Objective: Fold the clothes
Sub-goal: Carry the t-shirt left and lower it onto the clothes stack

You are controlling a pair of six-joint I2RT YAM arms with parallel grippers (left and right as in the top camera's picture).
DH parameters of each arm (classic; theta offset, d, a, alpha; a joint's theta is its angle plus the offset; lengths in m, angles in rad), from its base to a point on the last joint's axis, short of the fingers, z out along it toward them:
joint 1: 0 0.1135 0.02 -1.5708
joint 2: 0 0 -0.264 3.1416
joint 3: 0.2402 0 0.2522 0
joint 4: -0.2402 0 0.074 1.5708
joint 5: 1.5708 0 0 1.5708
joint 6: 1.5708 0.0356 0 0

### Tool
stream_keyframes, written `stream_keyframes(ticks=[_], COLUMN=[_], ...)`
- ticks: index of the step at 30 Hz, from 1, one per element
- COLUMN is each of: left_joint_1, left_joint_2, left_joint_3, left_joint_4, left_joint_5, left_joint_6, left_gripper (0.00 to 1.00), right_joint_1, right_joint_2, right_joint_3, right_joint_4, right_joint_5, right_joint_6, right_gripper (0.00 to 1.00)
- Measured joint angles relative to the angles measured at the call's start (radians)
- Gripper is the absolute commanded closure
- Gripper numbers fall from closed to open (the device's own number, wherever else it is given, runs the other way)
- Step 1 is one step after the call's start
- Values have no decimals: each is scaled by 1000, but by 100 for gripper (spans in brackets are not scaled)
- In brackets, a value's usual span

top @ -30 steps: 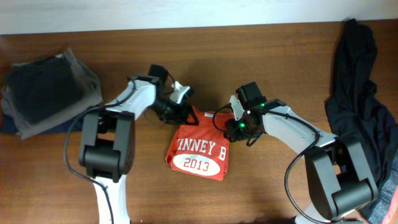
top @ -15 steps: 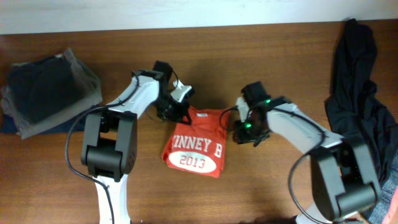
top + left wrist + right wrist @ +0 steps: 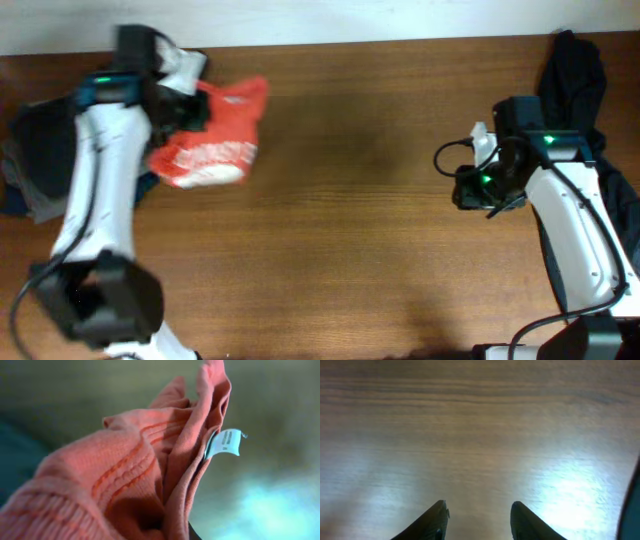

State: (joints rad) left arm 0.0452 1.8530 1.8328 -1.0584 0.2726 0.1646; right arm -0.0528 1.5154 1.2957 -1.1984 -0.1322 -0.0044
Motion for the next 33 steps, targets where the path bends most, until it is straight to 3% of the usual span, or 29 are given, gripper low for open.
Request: stream_keyframes(ticks=[11,21,33], left_joint_1=[234,315,365], left_joint_2=[-103,-103,-43], left_joint_3=[8,8,8], left_joint_4=[126,254,294], left_joint_5=[-84,-90,-90], left_joint_6=[0,0,0], left_gripper=[99,99,99], right_joint_1=[-50,-51,-50], right_joint_2=[0,0,0], right_joint_3=[0,0,0], right_joint_4=[-5,-6,-6], right_joint_5=[5,4,5], right_joint_6=[-30,-31,-34], right_gripper=[58,58,58])
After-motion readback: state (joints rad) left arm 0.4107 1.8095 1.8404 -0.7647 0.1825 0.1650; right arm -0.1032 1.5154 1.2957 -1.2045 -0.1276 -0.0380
